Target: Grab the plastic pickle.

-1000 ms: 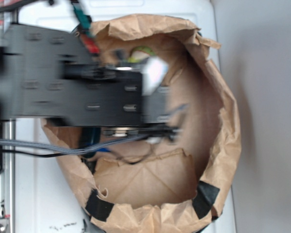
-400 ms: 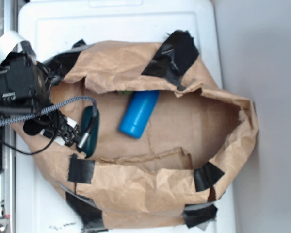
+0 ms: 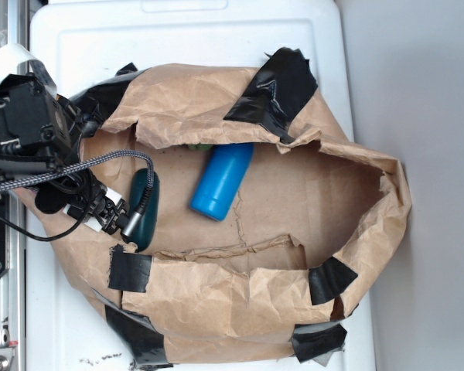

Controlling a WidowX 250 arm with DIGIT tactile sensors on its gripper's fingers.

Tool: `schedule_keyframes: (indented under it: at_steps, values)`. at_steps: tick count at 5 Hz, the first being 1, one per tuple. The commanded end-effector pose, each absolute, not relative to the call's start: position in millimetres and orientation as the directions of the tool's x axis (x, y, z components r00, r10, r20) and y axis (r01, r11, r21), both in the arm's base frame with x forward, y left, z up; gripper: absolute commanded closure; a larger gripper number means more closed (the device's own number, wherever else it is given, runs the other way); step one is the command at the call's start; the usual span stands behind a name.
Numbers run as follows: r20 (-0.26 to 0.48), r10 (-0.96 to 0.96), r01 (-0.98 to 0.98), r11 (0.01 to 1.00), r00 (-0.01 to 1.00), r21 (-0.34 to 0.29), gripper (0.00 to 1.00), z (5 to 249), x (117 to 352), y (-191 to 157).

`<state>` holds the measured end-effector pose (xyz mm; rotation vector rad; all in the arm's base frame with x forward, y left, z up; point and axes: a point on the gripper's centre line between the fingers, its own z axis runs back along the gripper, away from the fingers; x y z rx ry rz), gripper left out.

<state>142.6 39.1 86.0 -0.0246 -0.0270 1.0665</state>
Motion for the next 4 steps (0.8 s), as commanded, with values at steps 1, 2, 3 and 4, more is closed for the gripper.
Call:
schedule_keyframes:
  at_steps: [1,2,3,4]
  values:
    - [0.007,0.905,-0.905,0.424,0.424,-0.021,0.0,92,165,43]
    - [-0.012,0.926,-0.926,0.377,0.377,-0.009,0.0,106,197,33]
    - [-0.033,0.94,-0.94,0.341,0.341,0.005,0.0,117,217,30]
    - [-0.025,0.94,-0.94,0.34,0.34,0.006,0.0,114,225,26]
